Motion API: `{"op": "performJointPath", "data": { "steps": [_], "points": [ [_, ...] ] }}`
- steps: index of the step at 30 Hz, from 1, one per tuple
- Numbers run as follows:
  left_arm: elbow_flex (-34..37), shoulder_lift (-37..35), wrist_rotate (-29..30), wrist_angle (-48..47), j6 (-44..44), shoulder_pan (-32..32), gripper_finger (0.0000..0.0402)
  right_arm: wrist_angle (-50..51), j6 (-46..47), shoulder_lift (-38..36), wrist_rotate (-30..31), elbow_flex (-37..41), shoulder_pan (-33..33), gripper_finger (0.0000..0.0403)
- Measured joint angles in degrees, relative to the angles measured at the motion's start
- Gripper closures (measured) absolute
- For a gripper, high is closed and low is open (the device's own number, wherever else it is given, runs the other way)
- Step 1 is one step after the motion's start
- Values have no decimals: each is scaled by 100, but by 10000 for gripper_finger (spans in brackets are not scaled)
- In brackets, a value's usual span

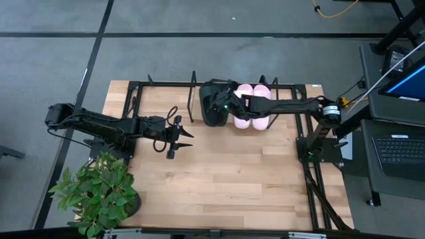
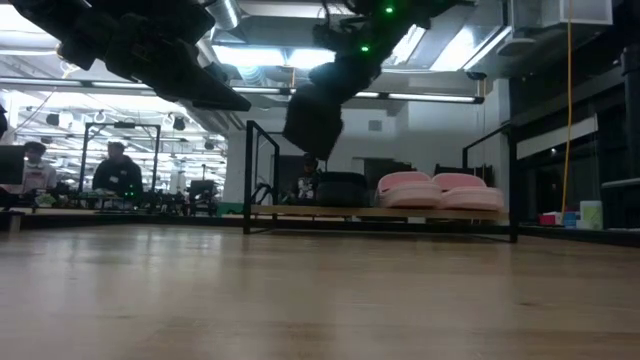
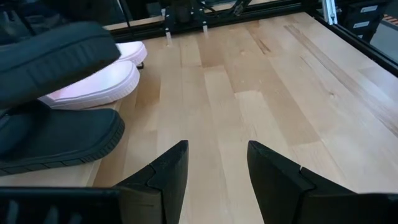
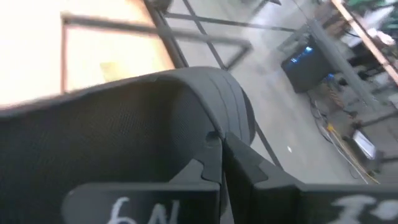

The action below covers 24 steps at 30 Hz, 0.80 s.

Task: Pick and place slides into the shelf
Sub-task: Put the black slide on the shelf

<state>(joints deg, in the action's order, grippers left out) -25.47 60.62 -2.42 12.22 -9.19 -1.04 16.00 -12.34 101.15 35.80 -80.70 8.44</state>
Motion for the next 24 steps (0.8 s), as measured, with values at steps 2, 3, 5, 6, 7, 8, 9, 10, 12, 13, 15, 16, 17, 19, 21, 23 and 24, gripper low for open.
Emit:
{"op": "performJointPath", "data": {
  "steps": [2, 3, 5, 6, 7, 8, 9, 10, 12, 13, 15, 16, 17, 19, 21, 23, 24],
  "points": [
    [0, 2, 0, -15, -11, 0, 244, -25, -21, 200, -189, -264, 10, 397],
    [0, 0, 0, -13, -11, 0, 244, -23, -45, 328, -232, -414, 8, 397],
    [0, 2, 0, -23, -9, 0, 244, 7, -214, 623, -219, -754, 20, 397],
    [0, 1, 0, -21, 4, 0, 244, 171, -289, 772, -154, -927, 30, 397],
    [0, 1, 0, -21, 6, 0, 244, 353, -293, 943, -47, -1132, 51, 397],
    [0, 2, 0, -34, 6, 0, 244, 582, -297, 1125, 91, -1344, 81, 397],
    [0, 1, 0, -45, 7, 0, 244, 932, -287, 1287, 300, -1550, 114, 397],
    [0, 1, 1, -46, 9, 0, 244, 1270, -248, 1430, 459, -1738, 144, 397],
    [0, 2, 0, -63, 7, 0, 244, 1590, -73, 1652, 551, -2090, 193, 397],
    [0, 0, 0, -74, 9, 0, 244, 1702, 4, 1723, 564, -2217, 210, 397],
    [0, 2, 0, -74, 6, 0, 244, 1771, -4, 1854, 567, -2400, 229, 397],
    [0, 2, 0, -74, 6, 0, 244, 1756, -4, 1887, 557, -2450, 228, 397],
    [0, 1, 0, -76, 6, 0, 244, 1774, -8, 1892, 548, -2477, 228, 397],
    [0, 0, 0, -76, 6, 0, 244, 1652, -11, 1886, 558, -2536, 228, 397],
    [0, 0, 0, -78, 6, 0, 244, 1633, 11, 1849, 564, -2575, 228, 397],
    [0, 1, 0, -99, 6, 0, 244, 1561, 14, 1842, 563, -2575, 228, 397],
    [0, 1, 0, -111, 6, 0, 244, 1545, 20, 1842, 560, -2575, 228, 397]
  ]
}}
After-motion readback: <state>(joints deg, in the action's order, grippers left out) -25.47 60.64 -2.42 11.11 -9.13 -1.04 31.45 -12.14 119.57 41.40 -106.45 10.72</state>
